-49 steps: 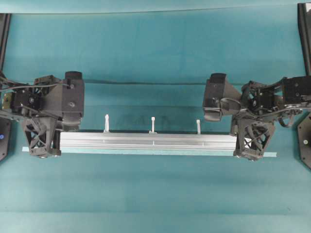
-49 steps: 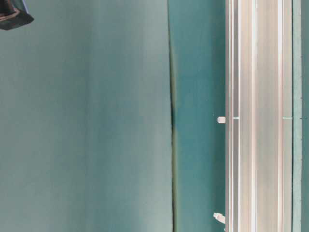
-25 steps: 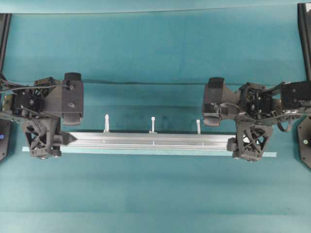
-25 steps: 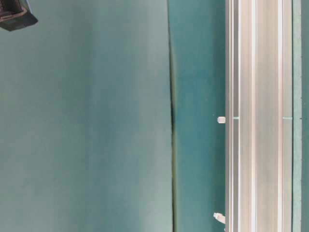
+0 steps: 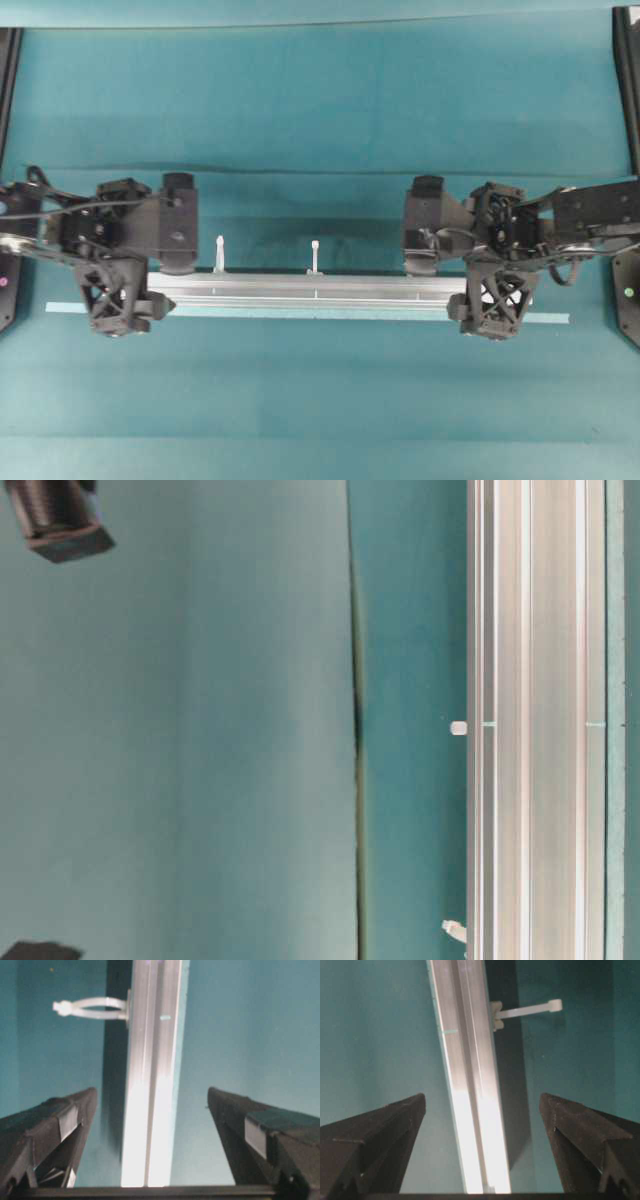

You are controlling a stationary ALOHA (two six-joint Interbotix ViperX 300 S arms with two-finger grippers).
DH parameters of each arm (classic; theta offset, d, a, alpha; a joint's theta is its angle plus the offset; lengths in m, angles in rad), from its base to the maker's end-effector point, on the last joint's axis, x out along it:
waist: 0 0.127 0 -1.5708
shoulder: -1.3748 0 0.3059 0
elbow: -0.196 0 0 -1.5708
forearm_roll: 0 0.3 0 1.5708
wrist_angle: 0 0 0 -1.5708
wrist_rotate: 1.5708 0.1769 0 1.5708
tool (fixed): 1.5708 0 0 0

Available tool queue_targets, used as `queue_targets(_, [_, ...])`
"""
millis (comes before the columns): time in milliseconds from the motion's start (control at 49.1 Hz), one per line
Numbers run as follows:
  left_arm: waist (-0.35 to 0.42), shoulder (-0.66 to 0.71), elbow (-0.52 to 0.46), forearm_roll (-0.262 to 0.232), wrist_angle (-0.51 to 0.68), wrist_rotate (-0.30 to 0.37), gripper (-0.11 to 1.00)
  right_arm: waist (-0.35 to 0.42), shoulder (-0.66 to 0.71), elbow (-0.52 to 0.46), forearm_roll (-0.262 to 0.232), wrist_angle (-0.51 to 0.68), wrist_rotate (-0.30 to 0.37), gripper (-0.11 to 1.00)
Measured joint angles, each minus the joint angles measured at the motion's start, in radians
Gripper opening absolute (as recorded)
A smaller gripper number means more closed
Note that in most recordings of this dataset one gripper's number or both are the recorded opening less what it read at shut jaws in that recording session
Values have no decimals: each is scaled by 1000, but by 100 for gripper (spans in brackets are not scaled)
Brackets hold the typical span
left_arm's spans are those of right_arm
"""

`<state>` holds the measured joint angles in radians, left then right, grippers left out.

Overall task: Lift the large metal rail with both hands.
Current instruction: 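Lower both open grippers around the rail and close them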

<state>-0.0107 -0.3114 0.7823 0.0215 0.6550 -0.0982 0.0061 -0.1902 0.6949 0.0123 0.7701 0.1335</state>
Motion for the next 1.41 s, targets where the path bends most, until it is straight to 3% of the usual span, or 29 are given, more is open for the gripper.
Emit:
queue_targets(733, [3, 232, 54, 0, -247, -11, 98, 18, 216, 32, -2, -183, -74, 95])
queue_targets(1202, [3, 267, 58, -2, -279, -12, 98, 17, 242, 49, -2, -227, -74, 94])
queue_targets(1303, [0, 267, 57, 0, -279, -12, 91, 17, 241, 49, 0, -227, -74, 84])
queue_targets(1405, [-3, 267, 51, 0, -279, -12, 70, 23, 242, 46, 2, -225, -69, 59])
